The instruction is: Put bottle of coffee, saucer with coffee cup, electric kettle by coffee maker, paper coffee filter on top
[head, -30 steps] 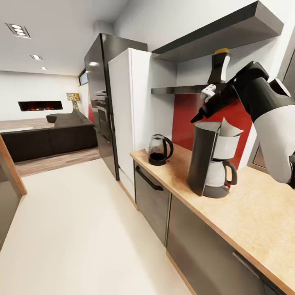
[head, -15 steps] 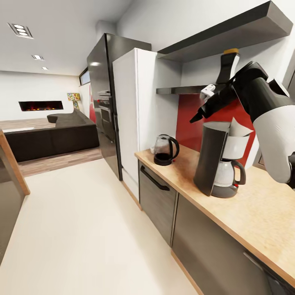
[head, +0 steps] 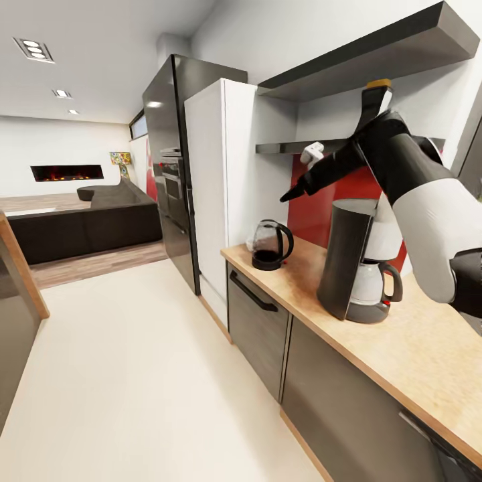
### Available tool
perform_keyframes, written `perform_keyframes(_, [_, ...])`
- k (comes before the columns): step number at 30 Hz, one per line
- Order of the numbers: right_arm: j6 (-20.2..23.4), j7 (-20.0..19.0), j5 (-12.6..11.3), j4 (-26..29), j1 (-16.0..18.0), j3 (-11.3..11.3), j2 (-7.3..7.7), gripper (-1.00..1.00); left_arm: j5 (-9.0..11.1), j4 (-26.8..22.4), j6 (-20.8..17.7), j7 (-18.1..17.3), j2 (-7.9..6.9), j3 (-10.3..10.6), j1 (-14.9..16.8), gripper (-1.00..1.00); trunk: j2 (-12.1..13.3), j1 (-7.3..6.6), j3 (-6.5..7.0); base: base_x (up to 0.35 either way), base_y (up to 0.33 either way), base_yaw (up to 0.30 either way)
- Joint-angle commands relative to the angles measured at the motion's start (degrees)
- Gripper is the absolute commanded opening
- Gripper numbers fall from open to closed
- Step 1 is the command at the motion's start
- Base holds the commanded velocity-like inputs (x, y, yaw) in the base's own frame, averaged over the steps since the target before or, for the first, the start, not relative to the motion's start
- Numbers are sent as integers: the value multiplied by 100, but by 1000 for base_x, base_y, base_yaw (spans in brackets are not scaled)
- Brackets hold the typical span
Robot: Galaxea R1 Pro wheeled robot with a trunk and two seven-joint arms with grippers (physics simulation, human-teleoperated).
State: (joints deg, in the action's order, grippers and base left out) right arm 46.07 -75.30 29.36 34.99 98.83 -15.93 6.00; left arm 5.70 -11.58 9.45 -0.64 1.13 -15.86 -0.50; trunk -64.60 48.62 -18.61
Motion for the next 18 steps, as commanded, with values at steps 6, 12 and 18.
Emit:
perform_keyframes(6, [40, -37, -714, 27, -200, -16, -82, 100, 61, -11, 7, -7, 1, 13, -3, 100, -4, 0, -6, 0, 0, 0])
perform_keyframes(12, [0, 31, -1718, 424, -847, -16, -124, 100, 62, -13, 9, -7, 1, 13, -3, 100, -4, 0, -6, 0, 0, 0])
perform_keyframes(18, [55, 565, -2067, 2059, -2038, -13, -494, 100, 61, -12, 12, -7, 1, 13, -3, 100, -4, 0, -6, 0, 0, 0])
